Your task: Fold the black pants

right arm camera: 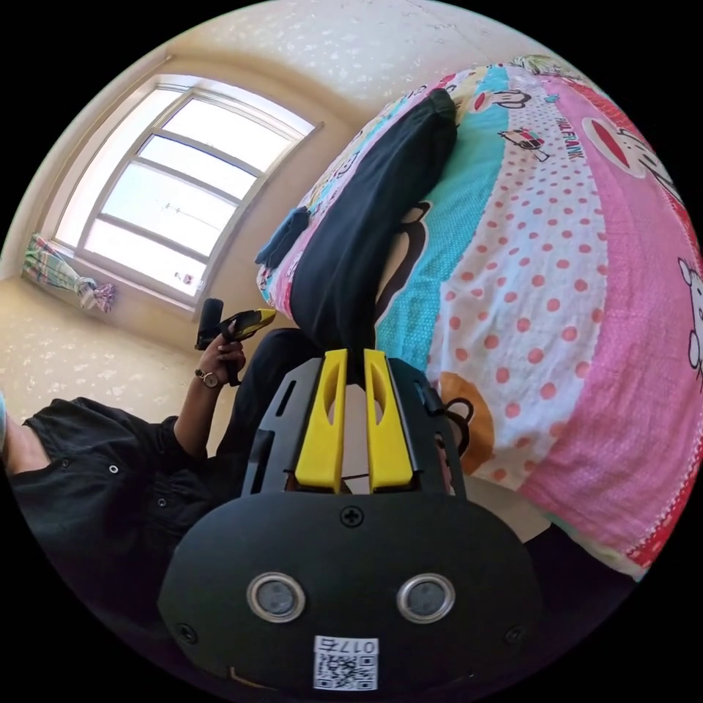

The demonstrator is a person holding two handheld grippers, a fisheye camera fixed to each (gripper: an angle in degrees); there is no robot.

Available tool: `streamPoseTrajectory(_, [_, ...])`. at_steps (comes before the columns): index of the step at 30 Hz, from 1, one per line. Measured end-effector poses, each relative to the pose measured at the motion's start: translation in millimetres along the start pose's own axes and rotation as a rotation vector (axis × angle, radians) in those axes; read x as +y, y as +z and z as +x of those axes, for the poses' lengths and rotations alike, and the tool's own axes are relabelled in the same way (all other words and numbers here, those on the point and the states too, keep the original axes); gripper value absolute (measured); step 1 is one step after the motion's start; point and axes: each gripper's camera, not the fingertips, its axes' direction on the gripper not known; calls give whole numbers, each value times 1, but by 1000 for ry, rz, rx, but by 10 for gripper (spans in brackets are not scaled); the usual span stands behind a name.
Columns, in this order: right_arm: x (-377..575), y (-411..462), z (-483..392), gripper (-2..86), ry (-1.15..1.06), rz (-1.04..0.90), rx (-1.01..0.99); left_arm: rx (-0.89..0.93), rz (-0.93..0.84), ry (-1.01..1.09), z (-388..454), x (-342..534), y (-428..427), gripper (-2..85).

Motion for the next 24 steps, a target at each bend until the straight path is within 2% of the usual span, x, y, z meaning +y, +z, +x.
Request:
streamPoseTrajectory(6, [0, 10, -14, 37, -51, 37, 122, -11, 2, 15, 4, -8, 3, -10])
streamPoseTrajectory(17, [-14, 27, -11, 29, -46, 21, 69, 2, 11, -2, -2, -22, 14, -10])
streamPoseTrajectory(20, [-25, 15, -25, 22, -75, -58, 65, 22, 18, -2, -1, -26, 15, -10])
streamPoseTrajectory(22, [-22, -4, -37, 17, -110, -8, -23, 26, 30, 6, 0, -29, 13, -9])
streamPoseTrajectory(24, [-10, -17, -21, 11, -11, 45, -74, 20, 35, 25, 0, -32, 12, -7])
